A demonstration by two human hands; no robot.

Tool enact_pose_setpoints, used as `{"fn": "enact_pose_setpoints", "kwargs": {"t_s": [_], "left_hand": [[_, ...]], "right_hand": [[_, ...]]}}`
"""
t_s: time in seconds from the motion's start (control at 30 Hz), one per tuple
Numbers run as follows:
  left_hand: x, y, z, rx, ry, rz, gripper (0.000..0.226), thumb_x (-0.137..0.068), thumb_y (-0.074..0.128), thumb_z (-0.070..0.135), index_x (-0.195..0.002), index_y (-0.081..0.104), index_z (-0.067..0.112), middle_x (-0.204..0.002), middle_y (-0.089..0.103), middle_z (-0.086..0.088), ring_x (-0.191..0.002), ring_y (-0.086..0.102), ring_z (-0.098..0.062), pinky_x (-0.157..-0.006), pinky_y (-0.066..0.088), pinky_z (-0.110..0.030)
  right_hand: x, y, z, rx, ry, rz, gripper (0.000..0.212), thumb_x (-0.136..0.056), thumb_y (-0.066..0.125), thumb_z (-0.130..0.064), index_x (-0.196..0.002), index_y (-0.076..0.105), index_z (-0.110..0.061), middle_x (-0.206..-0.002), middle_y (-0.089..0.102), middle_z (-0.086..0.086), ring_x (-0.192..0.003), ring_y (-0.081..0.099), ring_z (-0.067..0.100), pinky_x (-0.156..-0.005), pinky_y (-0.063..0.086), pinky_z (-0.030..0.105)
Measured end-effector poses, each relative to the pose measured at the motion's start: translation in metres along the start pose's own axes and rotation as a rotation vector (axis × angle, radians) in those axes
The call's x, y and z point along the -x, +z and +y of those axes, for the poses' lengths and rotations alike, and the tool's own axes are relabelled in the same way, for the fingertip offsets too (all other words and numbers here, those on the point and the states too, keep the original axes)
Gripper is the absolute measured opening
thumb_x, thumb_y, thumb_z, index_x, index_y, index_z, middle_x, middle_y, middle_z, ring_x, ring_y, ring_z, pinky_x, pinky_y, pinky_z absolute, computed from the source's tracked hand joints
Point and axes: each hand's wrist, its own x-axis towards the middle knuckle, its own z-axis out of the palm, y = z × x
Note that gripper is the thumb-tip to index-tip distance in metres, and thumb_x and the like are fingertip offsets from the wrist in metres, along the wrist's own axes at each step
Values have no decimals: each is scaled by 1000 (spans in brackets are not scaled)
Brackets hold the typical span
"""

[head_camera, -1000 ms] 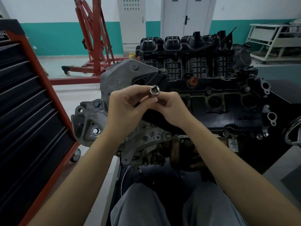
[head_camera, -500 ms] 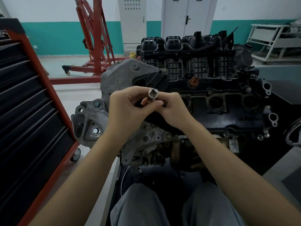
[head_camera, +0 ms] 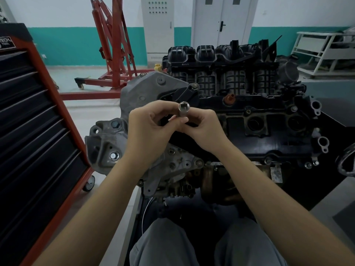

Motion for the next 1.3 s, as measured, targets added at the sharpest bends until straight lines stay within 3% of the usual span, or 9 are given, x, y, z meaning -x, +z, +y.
{"fn": "enact_pose_setpoints", "kwargs": {"t_s": [0.1,0.3,0.47,0.7,0.87,0.97,1.07,1.17,1.3], "left_hand": [[1,-1,-2,26,-13,-13,35,-76,73,-8,-96,67,20,-92,71,6,-88,71,-9,-83,55,-23],[0,0,-2,-6,-38,14,29,-70,82,-1,-91,71,14,-89,73,5,-84,71,-9,-79,55,-21],[1,-1,-2,50,-72,24,32,-74,77,-6,-94,71,19,-90,72,8,-86,72,-10,-81,56,-24],[-2,-3,-2,-18,-63,7,26,-69,83,1,-92,72,8,-88,73,-1,-83,71,-12,-78,57,-25],[-2,-1,-2,17,-64,8,26,-74,78,-4,-96,72,8,-88,73,0,-83,72,-11,-79,56,-24],[-1,-3,-1,103,-73,-73,32,-77,71,-11,-103,69,7,-94,72,-4,-90,71,-14,-83,56,-27],[-1,-1,1,74,-52,-82,28,-73,78,-5,-97,71,8,-90,73,-4,-87,71,-16,-82,57,-31],[-1,1,0,29,-43,-17,25,-70,82,2,-88,71,15,-85,72,4,-80,72,-10,-76,57,-24],[-1,0,-2,95,-66,-17,30,-77,73,-8,-100,69,10,-92,72,-1,-88,72,-13,-83,56,-27]], "right_hand": [[0,0,0,21,16,-69,24,-87,64,5,-111,67,3,-106,70,14,-105,66,21,-97,51,39],[-2,2,2,24,18,-15,15,-83,70,0,-98,71,0,-94,73,10,-93,70,19,-88,55,37],[-5,-2,2,5,35,-107,23,-86,66,3,-109,67,2,-105,71,12,-103,67,19,-95,52,39],[-6,1,3,19,56,-22,16,-79,75,-2,-94,72,-2,-91,73,8,-88,71,16,-83,55,32],[-4,2,2,4,39,-97,24,-85,68,1,-108,68,-7,-104,72,5,-102,68,16,-93,52,33],[-3,3,2,-5,37,-62,24,-83,70,2,-103,69,-13,-96,72,2,-95,69,15,-87,53,30],[-1,3,4,0,50,32,14,-78,75,-1,-91,73,-3,-87,73,10,-84,71,20,-80,56,35],[-1,2,2,-10,40,1,20,-81,73,-2,-100,71,0,-95,73,10,-93,70,20,-86,56,38],[-3,1,3,3,20,-80,27,-87,63,6,-113,65,1,-107,70,13,-105,67,20,-95,52,38]]}}
